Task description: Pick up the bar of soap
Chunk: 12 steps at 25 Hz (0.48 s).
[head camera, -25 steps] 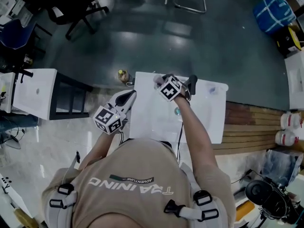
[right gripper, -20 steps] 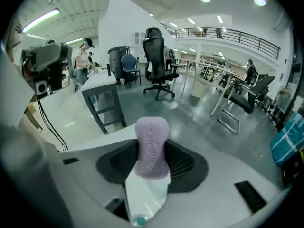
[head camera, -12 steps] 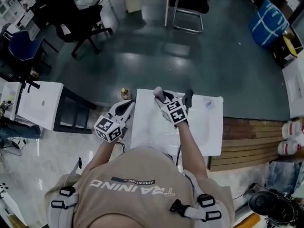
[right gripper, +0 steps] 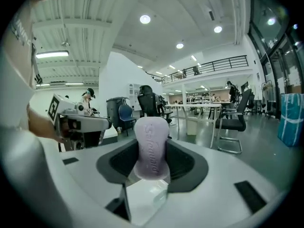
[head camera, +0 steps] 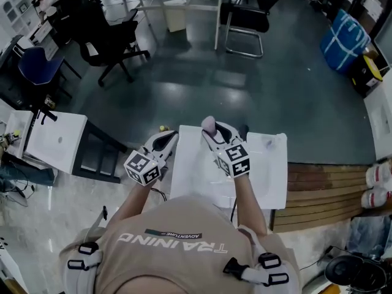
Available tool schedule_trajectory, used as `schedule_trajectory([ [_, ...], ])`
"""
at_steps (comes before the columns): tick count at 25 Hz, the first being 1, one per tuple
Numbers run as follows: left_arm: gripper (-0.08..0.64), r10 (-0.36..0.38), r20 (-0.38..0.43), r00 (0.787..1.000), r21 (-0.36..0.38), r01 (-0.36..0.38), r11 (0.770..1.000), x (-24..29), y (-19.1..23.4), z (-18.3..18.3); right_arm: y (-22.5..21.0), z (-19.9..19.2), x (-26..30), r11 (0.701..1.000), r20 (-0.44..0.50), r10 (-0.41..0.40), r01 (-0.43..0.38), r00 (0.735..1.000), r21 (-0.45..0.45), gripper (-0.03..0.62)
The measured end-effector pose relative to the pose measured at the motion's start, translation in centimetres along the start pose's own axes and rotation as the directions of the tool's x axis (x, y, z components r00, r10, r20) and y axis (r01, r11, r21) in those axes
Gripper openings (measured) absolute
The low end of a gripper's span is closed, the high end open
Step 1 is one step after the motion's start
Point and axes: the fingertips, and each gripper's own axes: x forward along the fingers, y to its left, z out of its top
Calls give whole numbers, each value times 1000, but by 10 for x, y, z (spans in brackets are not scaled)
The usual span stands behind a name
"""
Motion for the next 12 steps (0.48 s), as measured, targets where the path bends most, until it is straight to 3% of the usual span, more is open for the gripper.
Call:
schedule_trajectory([
  [12, 0, -2, 41, 999, 47, 0, 999, 0, 6, 36, 12, 42, -33, 1000, 137, -16, 15, 990, 7, 181],
])
